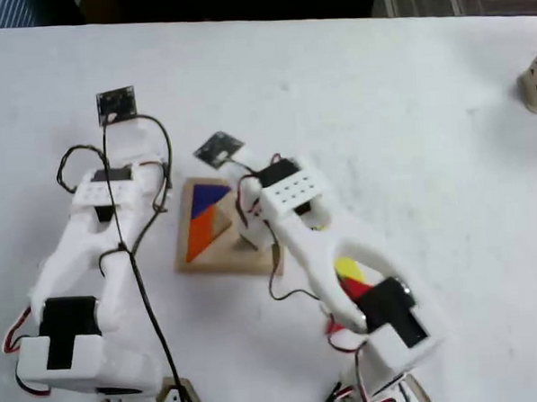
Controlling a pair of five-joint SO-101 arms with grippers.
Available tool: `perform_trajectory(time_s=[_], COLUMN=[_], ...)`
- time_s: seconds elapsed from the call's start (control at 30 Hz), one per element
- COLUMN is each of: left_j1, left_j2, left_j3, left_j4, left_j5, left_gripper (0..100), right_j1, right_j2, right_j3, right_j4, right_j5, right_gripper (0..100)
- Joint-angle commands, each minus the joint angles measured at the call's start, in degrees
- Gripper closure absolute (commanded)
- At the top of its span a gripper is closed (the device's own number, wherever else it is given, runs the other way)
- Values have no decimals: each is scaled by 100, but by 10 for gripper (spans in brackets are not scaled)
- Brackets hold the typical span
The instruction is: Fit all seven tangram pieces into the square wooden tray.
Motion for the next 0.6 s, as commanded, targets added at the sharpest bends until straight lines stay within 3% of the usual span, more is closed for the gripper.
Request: perform_trajectory(time_s=[0.0,0.23,0.57], left_j1=[-75,-75,-66], left_j2=[-66,-66,-31], left_j3=[-299,-299,-413], left_j4=[-176,-176,-167], left_j5=[-18,-26,-44], left_gripper=[976,976,976], right_j1=[-40,-75,224], right_j2=[207,1059,1059], right_j3=[-484,-1319,-2505], right_j4=[-409,-251,1560], right_j5=[-44,-44,-53], right_gripper=[929,697,683])
